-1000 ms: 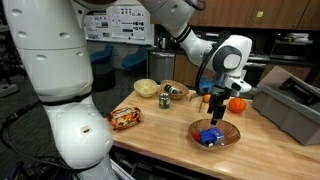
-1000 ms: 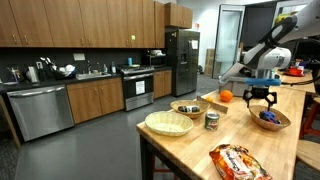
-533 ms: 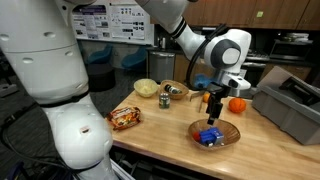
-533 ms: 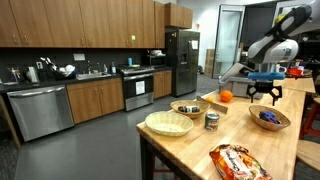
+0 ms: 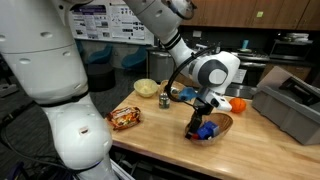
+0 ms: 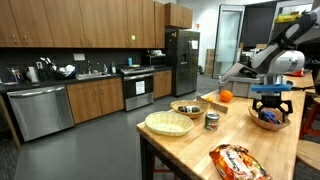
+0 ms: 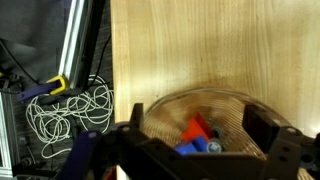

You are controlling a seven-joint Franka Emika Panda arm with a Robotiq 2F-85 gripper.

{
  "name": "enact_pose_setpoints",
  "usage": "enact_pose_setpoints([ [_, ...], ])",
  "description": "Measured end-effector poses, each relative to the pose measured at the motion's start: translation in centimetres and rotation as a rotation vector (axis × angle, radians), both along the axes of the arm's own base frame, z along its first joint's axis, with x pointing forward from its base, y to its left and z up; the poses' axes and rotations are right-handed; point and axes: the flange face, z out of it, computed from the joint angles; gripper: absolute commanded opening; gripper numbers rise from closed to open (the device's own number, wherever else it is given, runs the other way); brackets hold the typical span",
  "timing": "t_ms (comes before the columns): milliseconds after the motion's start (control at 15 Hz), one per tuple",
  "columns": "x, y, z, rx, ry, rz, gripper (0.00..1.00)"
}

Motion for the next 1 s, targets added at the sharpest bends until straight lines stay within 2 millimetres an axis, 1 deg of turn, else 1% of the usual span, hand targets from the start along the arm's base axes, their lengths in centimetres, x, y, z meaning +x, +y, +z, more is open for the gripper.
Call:
enact_pose_setpoints([
  [200, -0.7, 1.4, -1.7, 0.048, 0.02, -0.016, 1.0],
  [267, -0.5, 1.8, -1.9, 0.056, 0.018, -0.011, 1.0],
  [400, 0.8, 2.7, -1.8, 0.056, 0.001, 0.015, 1.0],
  [533, 2.8, 3.4, -1.1, 0.036, -0.027, 0.064, 1.0],
  [667, 5.2, 3.7, 0.4, 0.005, -0.064, 0.118, 1.0],
  [867, 8.4, 3.4, 3.0, -0.051, -0.119, 0.201, 1.0],
  [1000, 10.0, 3.1, 4.3, -0.076, -0.149, 0.24, 1.0],
])
